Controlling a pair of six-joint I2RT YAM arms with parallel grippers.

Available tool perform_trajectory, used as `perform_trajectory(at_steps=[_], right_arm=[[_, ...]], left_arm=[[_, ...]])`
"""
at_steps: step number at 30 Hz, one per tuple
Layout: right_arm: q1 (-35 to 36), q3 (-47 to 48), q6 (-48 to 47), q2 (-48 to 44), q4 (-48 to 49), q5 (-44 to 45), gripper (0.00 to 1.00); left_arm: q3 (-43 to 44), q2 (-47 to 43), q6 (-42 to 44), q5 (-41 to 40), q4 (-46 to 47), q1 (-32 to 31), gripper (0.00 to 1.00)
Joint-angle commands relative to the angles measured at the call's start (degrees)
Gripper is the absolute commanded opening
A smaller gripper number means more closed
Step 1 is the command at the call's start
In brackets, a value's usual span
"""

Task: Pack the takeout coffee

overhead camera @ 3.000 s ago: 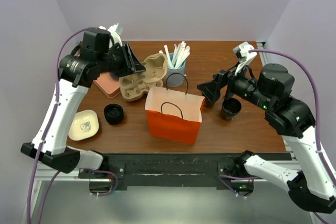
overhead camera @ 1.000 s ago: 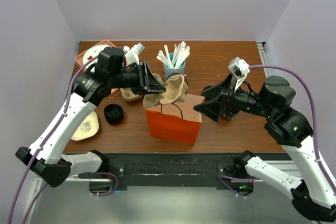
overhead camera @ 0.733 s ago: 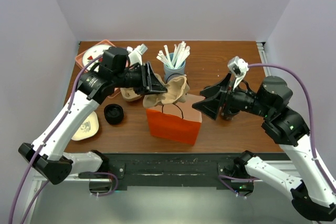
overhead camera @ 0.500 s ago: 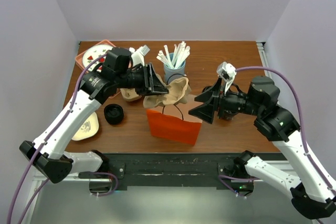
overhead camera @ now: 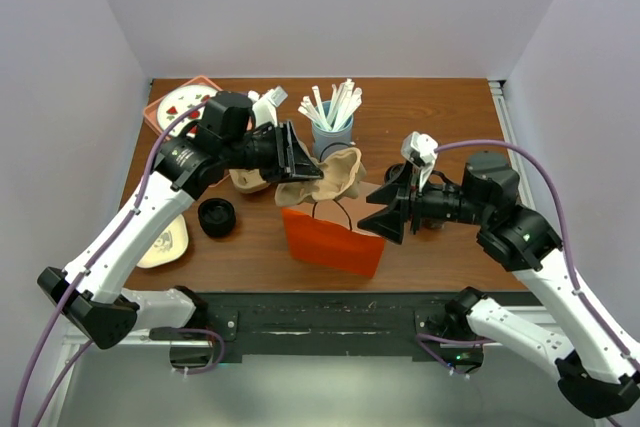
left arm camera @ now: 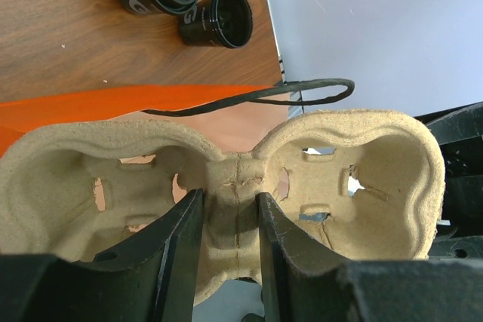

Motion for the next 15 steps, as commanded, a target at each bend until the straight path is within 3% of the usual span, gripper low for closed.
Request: perform_trajectory(at_steps=[1,15], right_arm=[[2.22,1.75,-2.35,0.93,0.48,1.35,0.67],[17.24,8.24,-1.21,7.52,0.74,15.93,0.62]], left_arm=[[-0.56,0.11,-0.97,0.80,0.72,-0.57,0.31],[-1.09,-0.51,-1.41,-0.08,0.72,-0.92,0.31]])
